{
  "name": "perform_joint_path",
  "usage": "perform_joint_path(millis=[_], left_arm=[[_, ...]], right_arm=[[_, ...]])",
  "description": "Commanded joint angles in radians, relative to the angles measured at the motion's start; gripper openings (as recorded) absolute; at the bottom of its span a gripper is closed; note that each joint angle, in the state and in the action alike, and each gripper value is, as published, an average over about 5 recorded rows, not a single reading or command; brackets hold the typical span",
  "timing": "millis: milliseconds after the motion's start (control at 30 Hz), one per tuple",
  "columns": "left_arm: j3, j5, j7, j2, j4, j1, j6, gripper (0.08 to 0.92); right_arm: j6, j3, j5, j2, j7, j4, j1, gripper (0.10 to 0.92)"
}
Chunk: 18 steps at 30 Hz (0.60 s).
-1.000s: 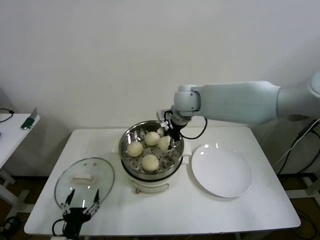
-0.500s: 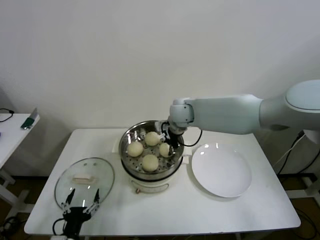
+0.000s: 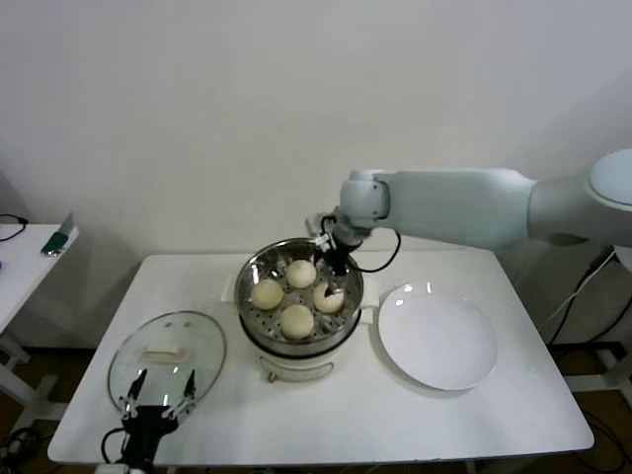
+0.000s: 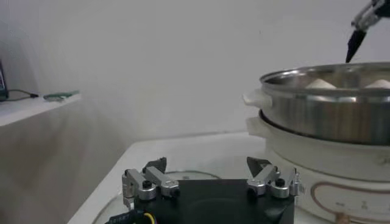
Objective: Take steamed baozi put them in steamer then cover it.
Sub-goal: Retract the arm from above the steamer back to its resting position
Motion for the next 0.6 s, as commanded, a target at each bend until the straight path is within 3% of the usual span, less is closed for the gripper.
perform_joint_path(millis=[33,133,233,433,600], left_arm=[[-0.006,-0.011,-0.085,0.009,-0.004,-0.022,-0.026,0.823],[-0.016,0.018,-0.087,0.018,0.012,-0.047,-0.044,0.823],[-0.02,0.047,-0.086,0.031,0.025,-0.065,-0.061,0.823],[-0.005,0.054,-0.099,0.054,0.035,-0.093,-0.058,0.823],[0.019,0.245,-0.211,0.08,0.043,-0.116,-0.044,0.823]], right_arm=[[0.002,0.384,0.195,-0.28,0.317,0.065,-0.14,0.823],[0.01,0.679,0.152,-0.368,0.589,0.107,-0.372,0.823],[0.004,0.934,0.107,-0.459,0.75,0.167,-0.59,0.823],[0.063,1.304,-0.053,-0.664,0.802,0.326,-1.032,0.823],[0.206,1.743,-0.217,-0.669,0.774,0.385,-1.55,0.823]])
